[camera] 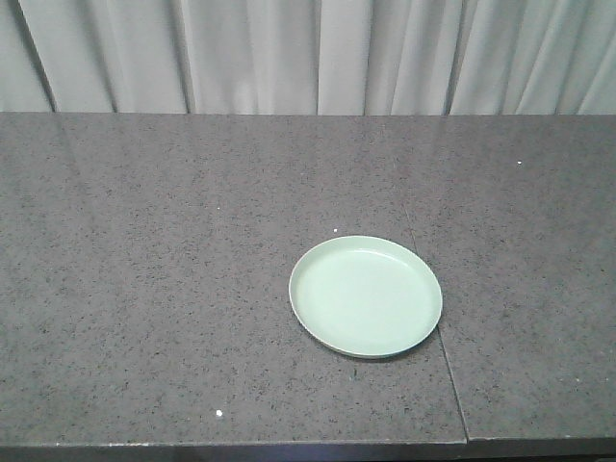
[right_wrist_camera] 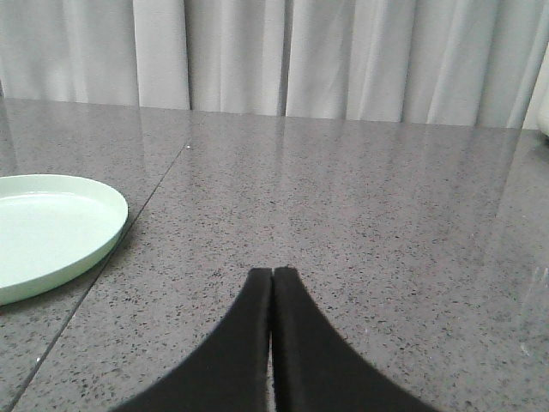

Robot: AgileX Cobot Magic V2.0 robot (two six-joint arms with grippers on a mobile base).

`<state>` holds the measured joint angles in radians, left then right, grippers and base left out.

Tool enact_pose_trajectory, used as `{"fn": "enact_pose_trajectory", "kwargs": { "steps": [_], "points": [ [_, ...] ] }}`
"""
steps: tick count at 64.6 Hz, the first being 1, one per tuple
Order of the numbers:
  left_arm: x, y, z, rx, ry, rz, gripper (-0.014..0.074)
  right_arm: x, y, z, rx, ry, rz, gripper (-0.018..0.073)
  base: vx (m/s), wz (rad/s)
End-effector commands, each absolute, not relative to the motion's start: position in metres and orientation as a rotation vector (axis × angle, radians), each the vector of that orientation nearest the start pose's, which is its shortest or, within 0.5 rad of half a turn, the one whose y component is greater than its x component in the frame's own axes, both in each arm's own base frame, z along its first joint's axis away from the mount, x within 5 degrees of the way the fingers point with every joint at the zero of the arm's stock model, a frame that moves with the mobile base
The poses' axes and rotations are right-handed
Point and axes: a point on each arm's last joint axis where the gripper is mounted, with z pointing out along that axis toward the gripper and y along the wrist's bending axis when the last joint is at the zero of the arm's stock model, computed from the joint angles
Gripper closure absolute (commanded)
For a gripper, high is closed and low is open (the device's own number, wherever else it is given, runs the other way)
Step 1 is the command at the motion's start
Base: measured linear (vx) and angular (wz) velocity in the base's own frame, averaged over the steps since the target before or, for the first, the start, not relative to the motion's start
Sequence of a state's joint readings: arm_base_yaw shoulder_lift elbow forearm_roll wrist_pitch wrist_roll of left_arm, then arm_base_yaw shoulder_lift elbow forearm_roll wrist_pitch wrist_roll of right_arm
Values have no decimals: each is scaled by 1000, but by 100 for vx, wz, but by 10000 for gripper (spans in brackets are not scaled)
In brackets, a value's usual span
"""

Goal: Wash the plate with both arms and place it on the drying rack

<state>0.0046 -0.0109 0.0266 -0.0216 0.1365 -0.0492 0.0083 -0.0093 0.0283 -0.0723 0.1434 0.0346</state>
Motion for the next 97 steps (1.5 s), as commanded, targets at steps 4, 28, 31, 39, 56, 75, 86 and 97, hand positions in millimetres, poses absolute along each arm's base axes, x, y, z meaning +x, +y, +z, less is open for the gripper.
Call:
{"fn": "enact_pose_trajectory", "kwargs": {
  "steps": [4, 28, 31, 39, 56, 75, 86, 97],
  "points": [
    [56, 0, 193, -68, 1566, -71, 602, 57, 0, 193, -36, 1571, -38, 569, 0, 0],
    [56, 0, 193, -68, 1566, -71, 602, 54, 0, 216, -12, 1487, -10, 569, 0, 0],
    [56, 0, 193, -68, 1566, -71, 602, 52, 0, 224, -27, 1478, -30, 569, 0, 0],
    [56, 0, 193, -68, 1566, -71, 602, 51, -1, 245, -59, 1484, -73, 569, 0, 0],
    [56, 0, 193, -68, 1566, -71, 602, 73, -2, 295, -105, 1636, -124, 569, 0, 0],
    [56, 0, 193, -68, 1566, -71, 602, 127, -3, 317, -101, 2037, -107, 569, 0, 0],
    [56, 0, 193, -68, 1566, -71, 602, 153, -3, 320, -97, 2142, -101, 569, 0, 0],
    [56, 0, 193, -68, 1566, -71, 602, 165, -3, 313, -98, 2186, -100, 569, 0, 0]
  ]
}}
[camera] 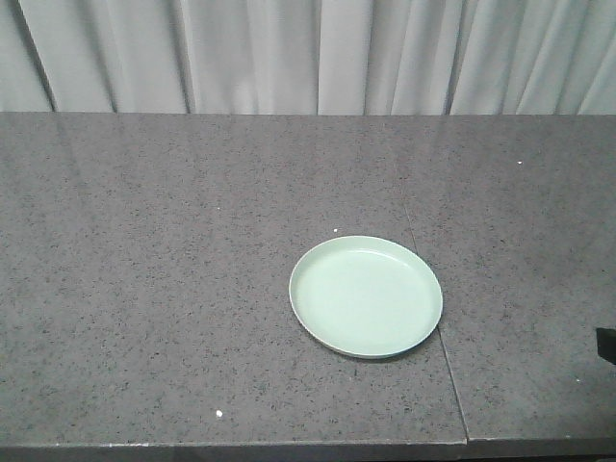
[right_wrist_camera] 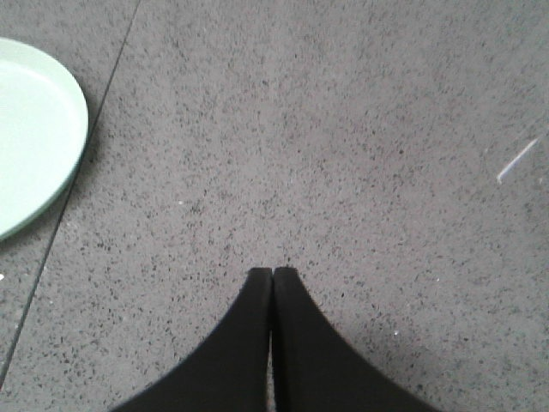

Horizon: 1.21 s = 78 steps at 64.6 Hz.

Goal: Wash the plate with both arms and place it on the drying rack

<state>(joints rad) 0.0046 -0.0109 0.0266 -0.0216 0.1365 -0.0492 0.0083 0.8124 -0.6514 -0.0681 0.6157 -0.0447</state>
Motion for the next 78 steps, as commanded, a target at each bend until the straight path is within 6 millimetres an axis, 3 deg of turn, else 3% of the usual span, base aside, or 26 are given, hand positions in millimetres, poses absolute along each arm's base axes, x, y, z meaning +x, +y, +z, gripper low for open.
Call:
{"fn": "enact_pose_trajectory", "kwargs": {
  "steps": [1, 27, 49, 58, 78],
  "points": [
    [56, 0, 193, -68, 1566, -71, 602, 165, -3, 312, -97, 2191, -99, 569, 0, 0],
    [56, 0, 193, -68, 1566, -71, 602, 167, -2, 307, -77, 2235, -69, 557, 0, 0],
    [56, 0, 193, -68, 1566, -71, 602, 167, -2, 306, -84, 2242, -73, 484, 0, 0],
    [56, 0, 193, -68, 1566, -71, 602, 167, -2, 306, -84, 2242, -73, 412, 0, 0],
    [56, 0, 193, -68, 1566, -71, 602, 167, -2, 306, -84, 2242, -73, 146, 0, 0]
  ]
}}
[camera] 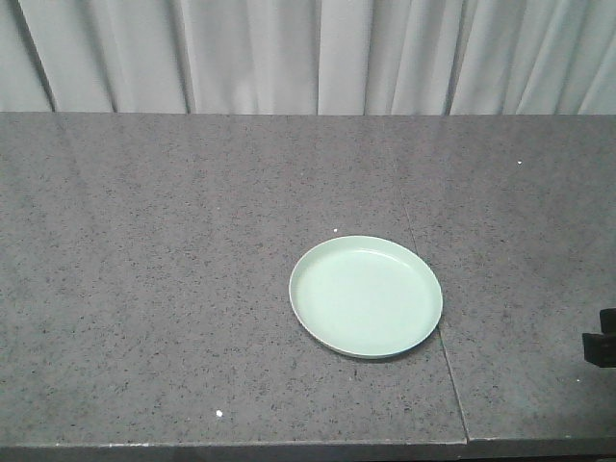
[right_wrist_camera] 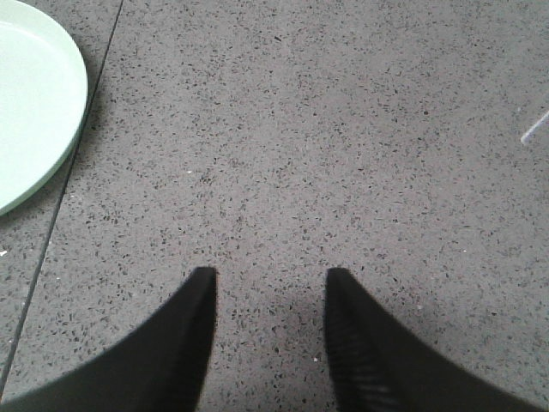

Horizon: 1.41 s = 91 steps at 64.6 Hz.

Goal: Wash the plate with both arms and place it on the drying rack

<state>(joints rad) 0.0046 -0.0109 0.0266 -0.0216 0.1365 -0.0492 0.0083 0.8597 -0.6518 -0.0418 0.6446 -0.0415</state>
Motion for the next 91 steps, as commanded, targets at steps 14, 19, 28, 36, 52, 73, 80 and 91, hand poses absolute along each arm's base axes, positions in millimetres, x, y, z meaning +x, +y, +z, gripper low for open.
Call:
{"fn": "enact_pose_trajectory", "kwargs": {
  "steps": [14, 19, 28, 36, 52, 73, 80, 91],
  "points": [
    [56, 0, 193, -68, 1566, -71, 602, 168, 1, 307, -144, 2224, -65, 90, 0, 0],
    [56, 0, 193, -68, 1566, -71, 602, 169, 5, 309, -214, 2200, -35, 90, 0, 0],
    [56, 0, 193, -68, 1566, -71, 602, 170, 17, 313, -345, 2125, 73, 90, 0, 0],
    [56, 0, 193, -68, 1566, -71, 602, 170, 29, 320, -474, 2016, 168, 90, 0, 0],
    [56, 0, 193, -68, 1566, -71, 602, 186, 42, 326, -522, 1922, 326, 89, 0, 0],
    [56, 0, 193, -68, 1566, -71, 602, 240, 37, 321, -421, 2172, 348, 89, 0, 0],
    [56, 0, 193, -68, 1566, -71, 602, 258, 36, 322, -398, 2263, 371, 89, 0, 0],
    [56, 0, 193, -68, 1566, -71, 602, 283, 43, 323, -412, 2397, 393, 89, 0, 0]
  ]
}}
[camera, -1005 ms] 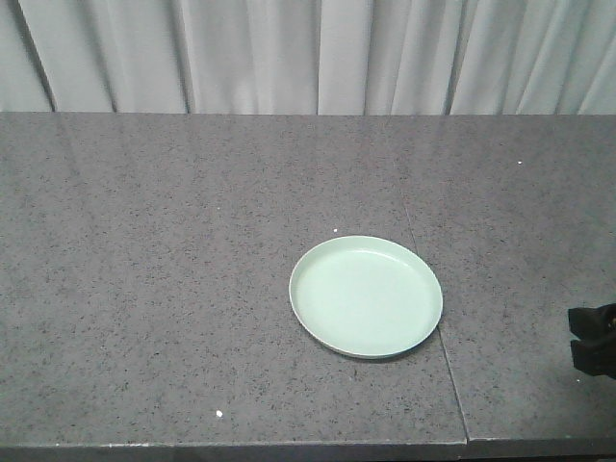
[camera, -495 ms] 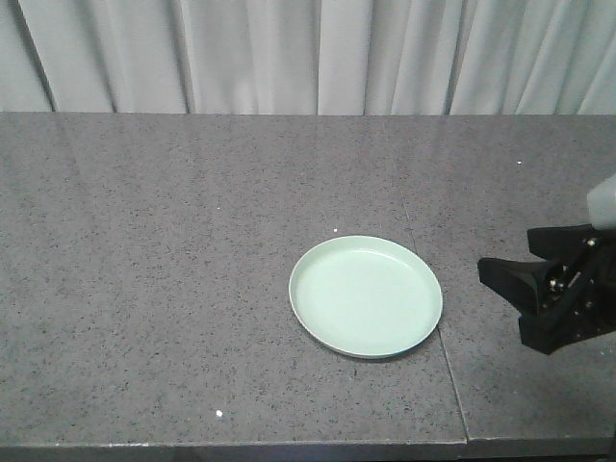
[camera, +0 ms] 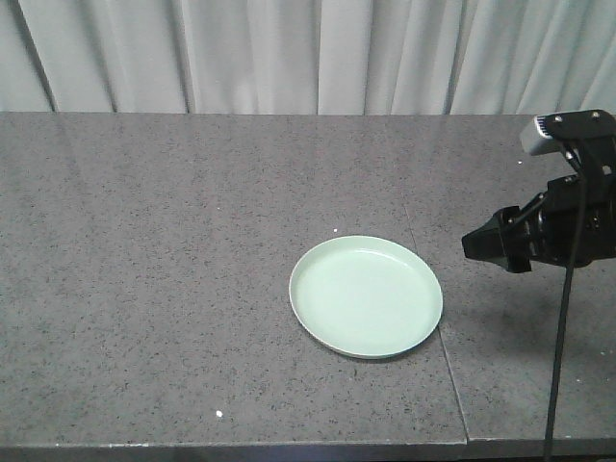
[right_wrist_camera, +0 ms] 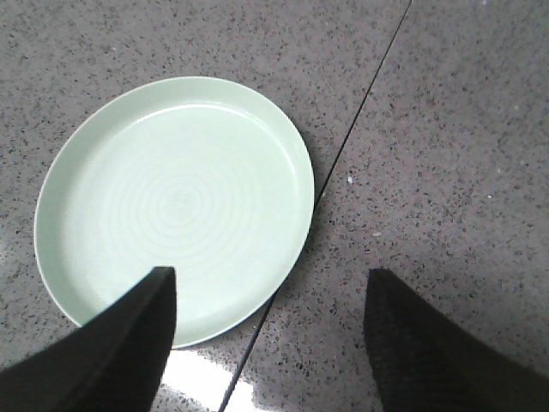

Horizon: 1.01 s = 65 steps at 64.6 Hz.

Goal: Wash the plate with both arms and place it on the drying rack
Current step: 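Move the right gripper down to the rim of the pale green plate, then close the right gripper on the plate rim and lift the plate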

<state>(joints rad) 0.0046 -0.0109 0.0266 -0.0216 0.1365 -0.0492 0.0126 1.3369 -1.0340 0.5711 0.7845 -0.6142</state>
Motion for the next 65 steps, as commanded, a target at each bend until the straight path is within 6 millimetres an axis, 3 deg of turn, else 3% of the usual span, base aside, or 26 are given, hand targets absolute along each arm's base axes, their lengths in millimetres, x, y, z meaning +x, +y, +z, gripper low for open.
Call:
{"fn": "enact_pose_trajectory", "kwargs": {
  "steps": [1, 9, 27, 50, 65],
  "points": [
    [56, 0, 193, -68, 1566, -71, 602, 285, 45, 324, -424, 2408, 389, 89, 0, 0],
    [56, 0, 193, -68, 1566, -71, 602, 299, 68, 319, -545, 2481, 274, 89, 0, 0],
    [56, 0, 193, -68, 1566, -71, 602, 327, 96, 305, -437, 2642, 77, 89, 0, 0],
    [56, 0, 193, -68, 1566, -71, 602, 361, 105, 277, -426, 2805, 65, 89, 0, 0],
    [56, 0, 193, -68, 1566, -71, 602, 373, 109, 261, -403, 2878, 67, 91, 0, 0]
  ]
}}
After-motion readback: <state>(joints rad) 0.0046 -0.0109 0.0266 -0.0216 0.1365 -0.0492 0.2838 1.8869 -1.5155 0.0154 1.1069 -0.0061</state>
